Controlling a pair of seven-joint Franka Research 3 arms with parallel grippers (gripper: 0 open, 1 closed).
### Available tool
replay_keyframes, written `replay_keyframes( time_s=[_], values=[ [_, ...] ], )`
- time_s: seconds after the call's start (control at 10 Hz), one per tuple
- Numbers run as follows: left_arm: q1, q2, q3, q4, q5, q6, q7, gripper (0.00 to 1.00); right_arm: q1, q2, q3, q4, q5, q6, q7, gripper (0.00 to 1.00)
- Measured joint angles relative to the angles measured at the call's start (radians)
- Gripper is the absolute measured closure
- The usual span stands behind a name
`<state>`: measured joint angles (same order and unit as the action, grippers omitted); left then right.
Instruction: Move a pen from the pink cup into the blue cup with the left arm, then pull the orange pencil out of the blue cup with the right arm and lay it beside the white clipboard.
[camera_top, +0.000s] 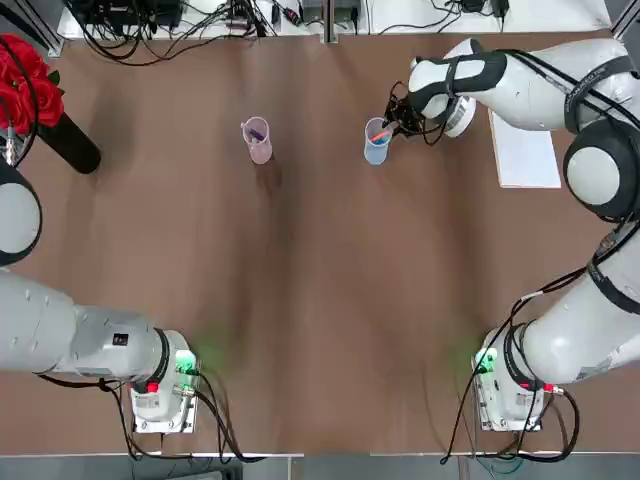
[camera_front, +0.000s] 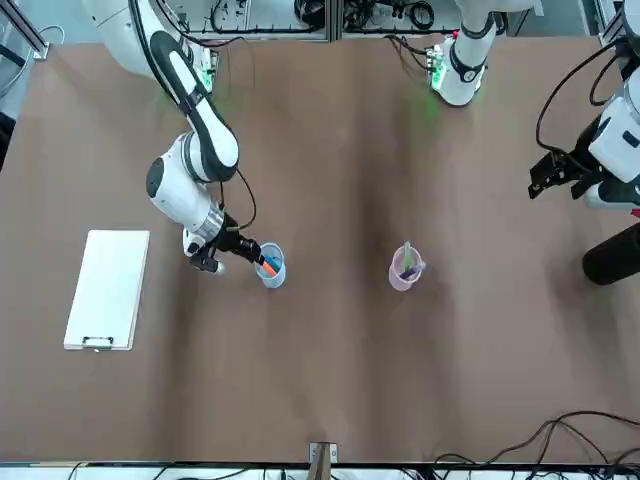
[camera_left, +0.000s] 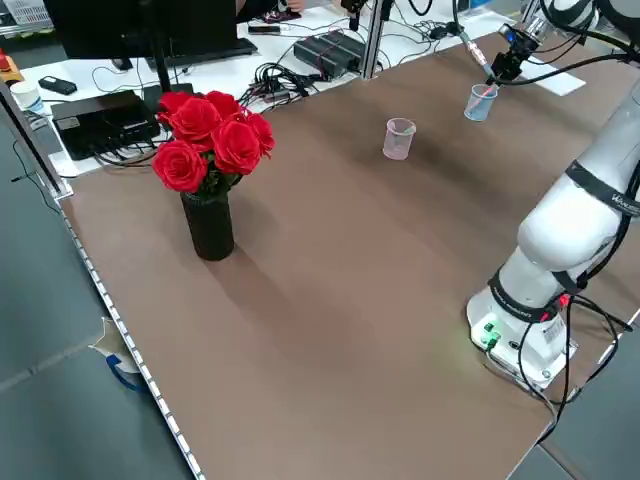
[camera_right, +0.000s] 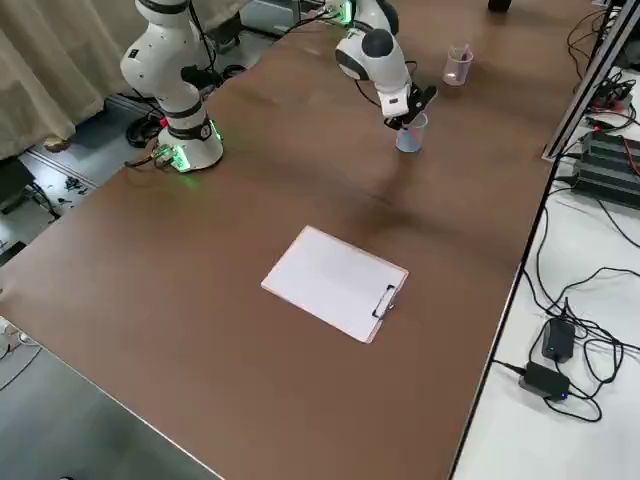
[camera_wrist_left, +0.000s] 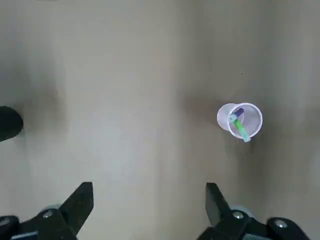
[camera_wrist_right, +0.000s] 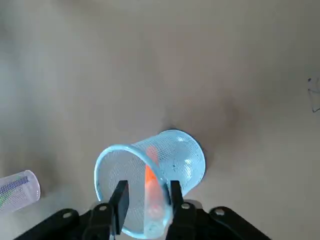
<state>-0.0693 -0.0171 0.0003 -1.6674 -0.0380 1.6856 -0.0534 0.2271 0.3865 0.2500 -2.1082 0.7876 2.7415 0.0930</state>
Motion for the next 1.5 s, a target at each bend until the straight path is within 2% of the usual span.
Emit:
replay_keyframes(
  time_s=[0.2, 0.8, 1.5],
  values=[
    [0.000, 0.000, -0.002, -0.004, 0.000, 0.000, -0.004, 0.01, -0.001, 0.000, -0.001, 0.000, 0.000, -0.003, 0.000, 0.63],
    [0.000, 0.000, -0.006, -0.010, 0.000, 0.000, -0.010, 0.01, -0.011, -0.011, -0.006, 0.000, 0.000, -0.030, -0.001, 0.63],
    [0.000, 0.000, -0.008, -0.010, 0.000, 0.000, -0.016, 0.00, -0.012, -0.012, -0.006, -0.002, 0.000, -0.032, -0.003, 0.73]
  ],
)
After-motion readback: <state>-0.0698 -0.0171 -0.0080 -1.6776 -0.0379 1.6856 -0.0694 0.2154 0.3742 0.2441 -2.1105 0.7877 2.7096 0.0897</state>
